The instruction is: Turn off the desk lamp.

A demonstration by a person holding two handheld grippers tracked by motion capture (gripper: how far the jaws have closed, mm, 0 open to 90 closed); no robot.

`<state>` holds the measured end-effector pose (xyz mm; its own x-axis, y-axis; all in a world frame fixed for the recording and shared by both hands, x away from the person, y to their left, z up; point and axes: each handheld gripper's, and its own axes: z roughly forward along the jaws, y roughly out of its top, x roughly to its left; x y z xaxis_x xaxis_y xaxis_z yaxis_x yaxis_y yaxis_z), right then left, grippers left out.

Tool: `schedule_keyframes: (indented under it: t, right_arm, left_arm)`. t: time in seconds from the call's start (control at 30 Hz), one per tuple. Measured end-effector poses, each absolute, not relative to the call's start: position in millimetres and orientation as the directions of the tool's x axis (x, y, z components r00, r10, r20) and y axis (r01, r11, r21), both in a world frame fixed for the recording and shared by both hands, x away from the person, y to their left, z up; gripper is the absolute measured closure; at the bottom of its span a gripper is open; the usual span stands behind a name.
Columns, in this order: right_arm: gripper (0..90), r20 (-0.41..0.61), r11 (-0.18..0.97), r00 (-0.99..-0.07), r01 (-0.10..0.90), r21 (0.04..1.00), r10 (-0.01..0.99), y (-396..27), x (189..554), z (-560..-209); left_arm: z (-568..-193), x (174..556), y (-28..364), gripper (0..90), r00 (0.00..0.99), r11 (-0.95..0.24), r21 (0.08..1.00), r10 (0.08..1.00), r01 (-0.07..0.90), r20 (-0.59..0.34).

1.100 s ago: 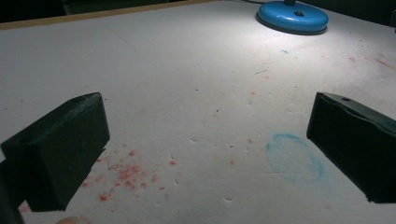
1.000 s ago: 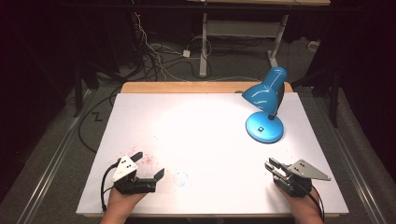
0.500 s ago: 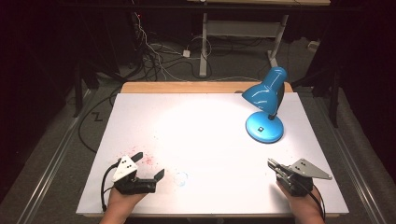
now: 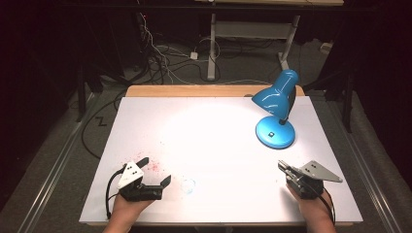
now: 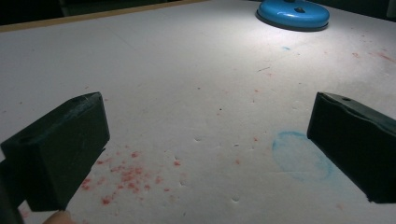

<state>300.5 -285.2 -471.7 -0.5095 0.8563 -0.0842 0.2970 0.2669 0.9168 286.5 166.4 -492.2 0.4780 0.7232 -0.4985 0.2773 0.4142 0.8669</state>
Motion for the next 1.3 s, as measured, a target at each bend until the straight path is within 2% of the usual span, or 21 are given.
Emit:
schedule_keyframes:
  t: [0.3,0.47,0.7,1.3]
  right_arm:
    - [90.0,-0.090,0.285,-0.505,0.323,0.902,0.859,-284,320,-472]
    - [90.0,-0.066,0.265,-0.506,0.333,0.905,0.860,-281,335,-468]
    - [90.0,-0.062,0.260,-0.516,0.321,0.911,0.854,-272,353,-457]
    - [90.0,-0.016,0.206,-0.480,0.346,0.915,0.877,-272,384,-458]
  left_arm:
    - [-491,285,166,0.0,0.483,0.414,0.853,0.703,0.318,-0.522]
    - [-490,284,164,0.0,0.489,0.413,0.857,0.704,0.307,-0.515]
    - [-494,288,168,0.0,0.471,0.436,0.836,0.691,0.334,-0.549]
    - [-496,286,164,0.0,0.496,0.401,0.852,0.693,0.337,-0.523]
